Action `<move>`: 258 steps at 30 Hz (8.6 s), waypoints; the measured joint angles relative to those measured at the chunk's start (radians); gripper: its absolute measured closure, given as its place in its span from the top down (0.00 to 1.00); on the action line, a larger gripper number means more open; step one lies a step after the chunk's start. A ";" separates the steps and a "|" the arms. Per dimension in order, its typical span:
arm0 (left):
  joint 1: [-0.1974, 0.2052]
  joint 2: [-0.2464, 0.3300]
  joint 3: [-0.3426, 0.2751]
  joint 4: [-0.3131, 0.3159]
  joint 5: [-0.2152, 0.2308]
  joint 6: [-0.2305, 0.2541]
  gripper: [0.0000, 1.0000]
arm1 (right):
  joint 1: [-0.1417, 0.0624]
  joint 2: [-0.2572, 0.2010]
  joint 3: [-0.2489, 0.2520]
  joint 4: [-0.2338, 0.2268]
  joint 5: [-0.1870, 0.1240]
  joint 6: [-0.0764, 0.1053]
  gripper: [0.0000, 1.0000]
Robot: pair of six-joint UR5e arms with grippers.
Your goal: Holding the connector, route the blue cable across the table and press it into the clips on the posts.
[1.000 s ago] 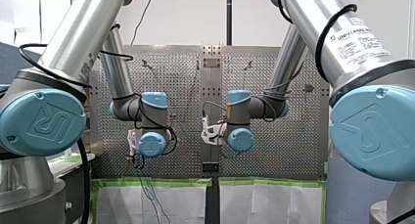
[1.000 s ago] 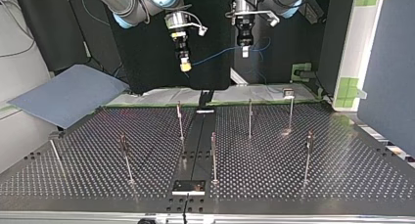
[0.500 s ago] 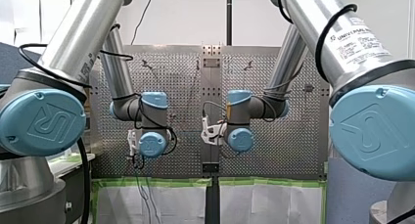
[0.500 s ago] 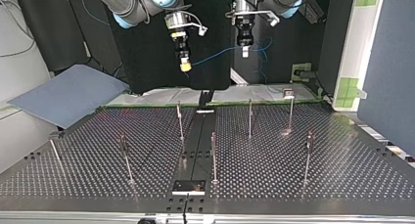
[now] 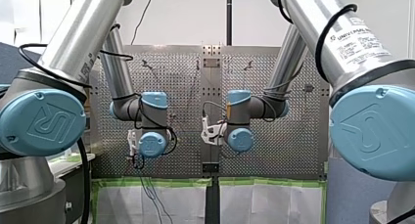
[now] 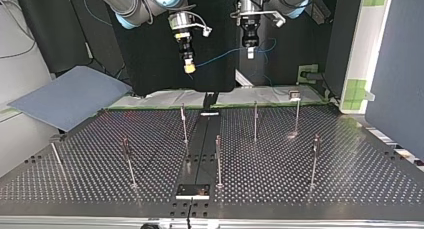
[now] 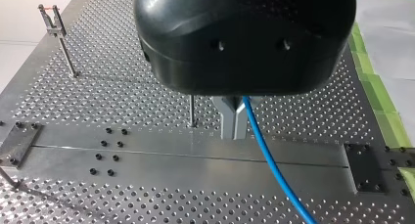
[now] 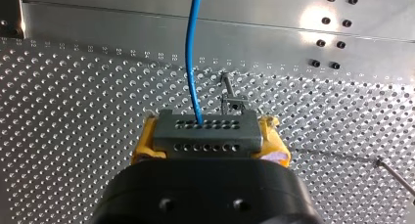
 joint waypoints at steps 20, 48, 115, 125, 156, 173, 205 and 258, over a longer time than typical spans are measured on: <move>0.000 0.000 0.000 0.000 0.000 0.000 0.00 | 0.000 0.000 0.000 0.000 0.000 0.000 0.00; 0.000 0.000 0.000 0.000 0.000 0.000 0.00 | 0.000 0.000 0.000 0.000 0.000 0.000 0.00; 0.009 -0.005 0.015 -0.097 0.018 0.006 0.00 | 0.040 0.106 -0.012 0.048 0.003 -0.005 0.00; 0.009 -0.005 0.015 -0.097 0.018 0.006 0.00 | 0.040 0.106 -0.012 0.047 0.003 -0.005 0.00; -0.020 0.075 0.062 -0.102 -0.018 -0.063 0.00 | 0.031 -0.052 -0.102 0.206 -0.058 0.143 0.00; 0.023 0.239 0.082 -0.206 -0.105 -0.091 0.00 | 0.040 -0.175 -0.247 0.368 -0.171 0.227 0.00; 0.191 0.440 0.152 -0.398 -0.122 -0.099 0.00 | 0.062 -0.112 -0.493 0.608 -0.279 0.302 0.00; 0.476 0.444 0.363 -0.536 0.102 -0.090 0.00 | 0.121 0.051 -0.965 0.909 -0.322 0.361 0.00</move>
